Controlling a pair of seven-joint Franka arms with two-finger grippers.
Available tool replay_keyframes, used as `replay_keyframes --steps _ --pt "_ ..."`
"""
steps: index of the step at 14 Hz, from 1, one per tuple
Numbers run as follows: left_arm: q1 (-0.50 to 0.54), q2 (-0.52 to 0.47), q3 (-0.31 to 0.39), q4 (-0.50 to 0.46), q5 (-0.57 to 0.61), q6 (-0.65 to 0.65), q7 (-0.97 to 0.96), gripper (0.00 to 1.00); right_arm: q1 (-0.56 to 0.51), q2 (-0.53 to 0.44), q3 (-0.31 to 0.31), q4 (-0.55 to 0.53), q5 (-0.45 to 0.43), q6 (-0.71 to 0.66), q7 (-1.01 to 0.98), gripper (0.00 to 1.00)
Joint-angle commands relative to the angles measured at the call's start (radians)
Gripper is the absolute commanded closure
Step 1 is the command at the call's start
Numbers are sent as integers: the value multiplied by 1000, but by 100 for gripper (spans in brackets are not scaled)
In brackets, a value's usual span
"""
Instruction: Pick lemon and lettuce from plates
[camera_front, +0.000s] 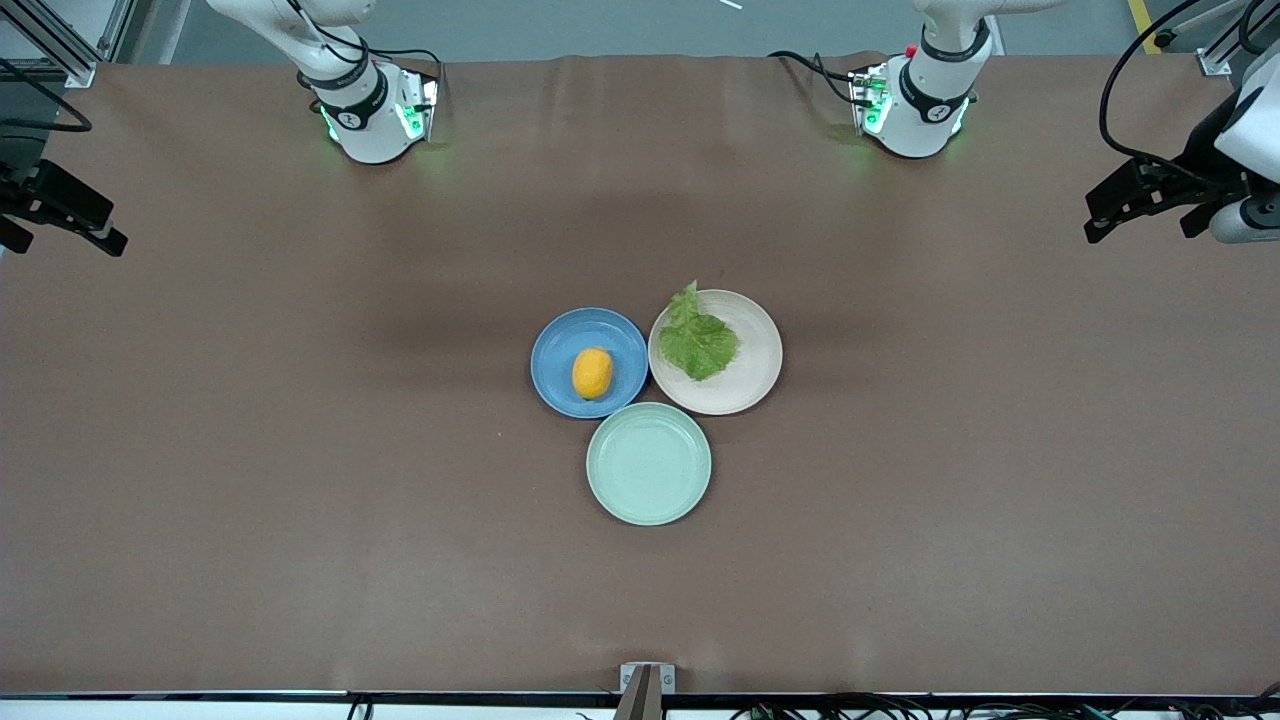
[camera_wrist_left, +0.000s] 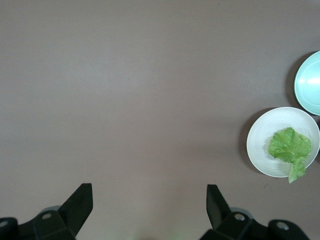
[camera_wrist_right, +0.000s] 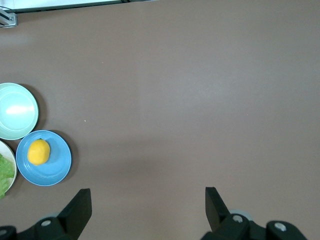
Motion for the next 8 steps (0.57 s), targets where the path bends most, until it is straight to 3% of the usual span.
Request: replay_keyframes --steps 1,5,8 --pt "1 23 1 31 -2 -25 20 0 -2 1 5 7 -12 -8 18 0" --pt "4 85 2 93 2 -37 10 0 -2 1 5 7 -12 -8 18 0" --pt "-10 181 -2 83 1 -40 2 0 5 2 8 7 -9 -10 24 0"
